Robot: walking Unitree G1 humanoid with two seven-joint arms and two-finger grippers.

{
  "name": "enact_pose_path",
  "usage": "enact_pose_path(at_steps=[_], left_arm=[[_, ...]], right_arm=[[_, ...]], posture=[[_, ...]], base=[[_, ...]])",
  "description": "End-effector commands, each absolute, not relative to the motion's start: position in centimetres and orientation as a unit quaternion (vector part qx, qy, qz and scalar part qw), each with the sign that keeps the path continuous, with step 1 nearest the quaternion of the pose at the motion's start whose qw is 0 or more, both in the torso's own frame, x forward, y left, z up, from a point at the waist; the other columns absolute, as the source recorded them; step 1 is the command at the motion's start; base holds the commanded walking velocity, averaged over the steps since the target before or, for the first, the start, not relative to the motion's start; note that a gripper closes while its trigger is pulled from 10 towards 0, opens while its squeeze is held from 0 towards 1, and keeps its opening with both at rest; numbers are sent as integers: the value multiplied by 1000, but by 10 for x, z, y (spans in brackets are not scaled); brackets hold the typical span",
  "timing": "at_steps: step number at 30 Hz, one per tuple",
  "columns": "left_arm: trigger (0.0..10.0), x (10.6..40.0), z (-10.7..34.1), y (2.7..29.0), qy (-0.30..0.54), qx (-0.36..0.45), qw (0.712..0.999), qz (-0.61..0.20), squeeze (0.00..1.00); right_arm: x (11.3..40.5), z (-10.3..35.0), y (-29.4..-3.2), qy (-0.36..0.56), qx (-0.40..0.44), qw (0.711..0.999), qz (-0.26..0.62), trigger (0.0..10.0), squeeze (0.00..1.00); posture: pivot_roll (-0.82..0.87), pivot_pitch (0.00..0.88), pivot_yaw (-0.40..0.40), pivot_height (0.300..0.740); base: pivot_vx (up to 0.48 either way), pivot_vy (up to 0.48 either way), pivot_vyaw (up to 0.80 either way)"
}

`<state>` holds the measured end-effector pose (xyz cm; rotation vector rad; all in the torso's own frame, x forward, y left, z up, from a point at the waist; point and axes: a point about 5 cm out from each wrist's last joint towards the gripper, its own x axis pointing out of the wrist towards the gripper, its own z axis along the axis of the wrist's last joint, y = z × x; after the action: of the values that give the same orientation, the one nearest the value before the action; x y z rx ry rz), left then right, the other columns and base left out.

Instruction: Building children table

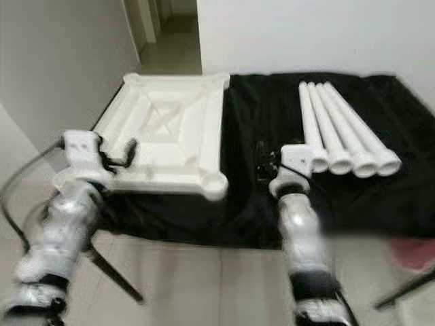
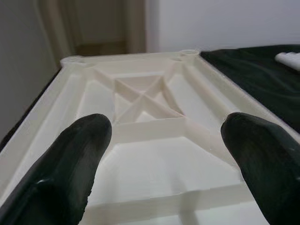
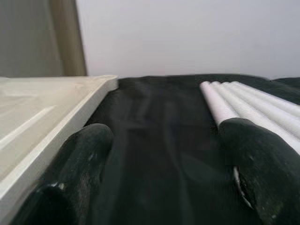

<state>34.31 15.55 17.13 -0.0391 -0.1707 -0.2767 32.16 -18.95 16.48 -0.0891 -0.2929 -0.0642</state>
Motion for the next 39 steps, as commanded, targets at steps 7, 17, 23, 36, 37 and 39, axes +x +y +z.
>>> enact_pose_path(at_steps=[7,17,23,36,37,39], left_arm=[[10000,345,173,161,-85,-1,987,-134,0],[10000,346,174,164,-83,-1,987,-137,0],[10000,346,176,166,-91,-6,987,-129,0],[10000,348,179,166,-92,0,986,-137,0],[10000,348,179,166,-93,0,986,-138,0],[10000,348,179,166,-93,2,986,-139,0]], right_arm=[[321,166,-191,-153,-45,987,-35,10000,0],[320,165,-195,-154,-48,986,-41,10000,0],[323,169,-194,-157,-52,986,-36,10000,0],[321,169,-195,-161,-55,985,-39,10000,0],[321,169,-195,-161,-55,985,-40,10000,0],[321,169,-195,-162,-54,984,-41,10000,0]], posture=[[-77,0,80,740],[-80,0,76,740],[-109,2,61,740],[-127,10,76,740],[-124,7,85,740],[-124,7,85,740]], base=[[0,0,-571],[0,0,0],[0,0,0],[0,0,0],[0,0,0],[0,0,0]])
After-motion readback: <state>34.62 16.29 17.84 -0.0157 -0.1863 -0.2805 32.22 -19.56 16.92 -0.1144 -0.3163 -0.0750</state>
